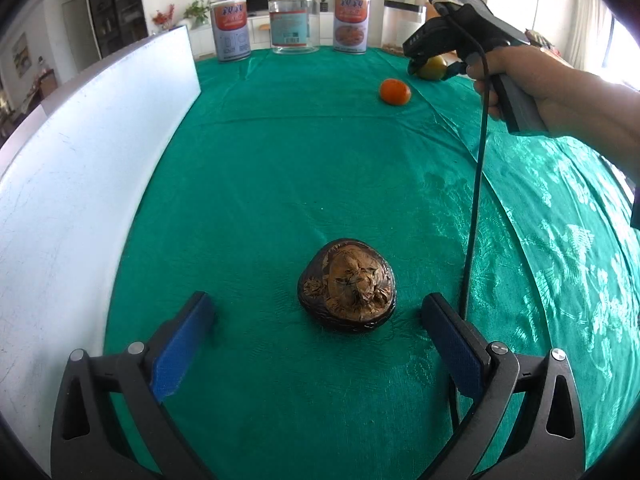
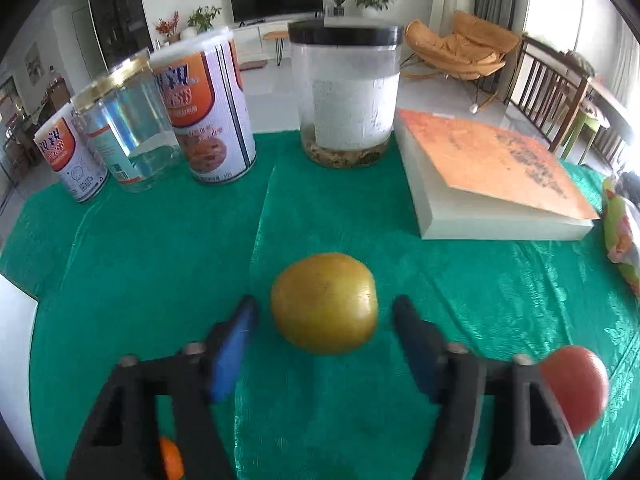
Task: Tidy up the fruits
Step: 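Grasp the yellow pear with the right tool and lift it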
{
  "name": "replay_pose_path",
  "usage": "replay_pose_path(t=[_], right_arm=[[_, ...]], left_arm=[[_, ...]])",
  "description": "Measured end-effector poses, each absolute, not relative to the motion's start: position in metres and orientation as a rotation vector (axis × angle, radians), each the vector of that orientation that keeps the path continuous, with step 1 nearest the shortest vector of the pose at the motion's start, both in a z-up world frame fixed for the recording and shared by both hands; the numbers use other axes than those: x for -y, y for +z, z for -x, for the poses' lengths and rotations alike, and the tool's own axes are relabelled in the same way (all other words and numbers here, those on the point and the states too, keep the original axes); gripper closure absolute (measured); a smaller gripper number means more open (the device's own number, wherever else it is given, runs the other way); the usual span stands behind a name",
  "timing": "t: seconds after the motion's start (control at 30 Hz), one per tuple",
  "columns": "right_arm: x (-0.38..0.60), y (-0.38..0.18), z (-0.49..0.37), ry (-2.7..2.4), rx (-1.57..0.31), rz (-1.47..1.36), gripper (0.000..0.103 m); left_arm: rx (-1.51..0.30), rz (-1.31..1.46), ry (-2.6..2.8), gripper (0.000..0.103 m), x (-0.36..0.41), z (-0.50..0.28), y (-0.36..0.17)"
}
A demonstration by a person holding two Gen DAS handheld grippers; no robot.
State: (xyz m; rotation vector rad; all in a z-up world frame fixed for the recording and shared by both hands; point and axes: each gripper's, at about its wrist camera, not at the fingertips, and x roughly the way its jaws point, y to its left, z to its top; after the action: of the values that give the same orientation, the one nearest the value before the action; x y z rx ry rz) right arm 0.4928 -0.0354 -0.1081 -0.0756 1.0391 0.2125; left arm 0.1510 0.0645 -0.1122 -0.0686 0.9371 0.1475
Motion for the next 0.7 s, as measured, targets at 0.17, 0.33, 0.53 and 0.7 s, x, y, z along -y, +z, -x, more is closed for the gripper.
replay_pose_path(t=[0.17, 0.33, 0.53, 0.7], right_arm=[[0.053, -0.102, -0.452, 0.267, -1.025, 0.020, 0.053], [0.099, -0.081, -0.357, 0.341, -0.989, -0.140, 0.053], [0.158, -0.086, -0.220, 0.401, -1.025, -0.389, 0.053], [0.139, -0.107, -0.152, 0.314, -1.018, -0.150, 0.053]], left_arm=[[-0.937, 0.069, 0.148, 0.001, -0.063, -0.151, -0.112], [-0.937, 0.069, 0.148, 0.001, -0.064, -0.151, -0.112], [-0.937, 0.069, 0.148, 0.001, -0.064, -0.151, -0.112], [-0.937, 0.069, 0.148, 0.000, -0.064, -0.151, -0.112]])
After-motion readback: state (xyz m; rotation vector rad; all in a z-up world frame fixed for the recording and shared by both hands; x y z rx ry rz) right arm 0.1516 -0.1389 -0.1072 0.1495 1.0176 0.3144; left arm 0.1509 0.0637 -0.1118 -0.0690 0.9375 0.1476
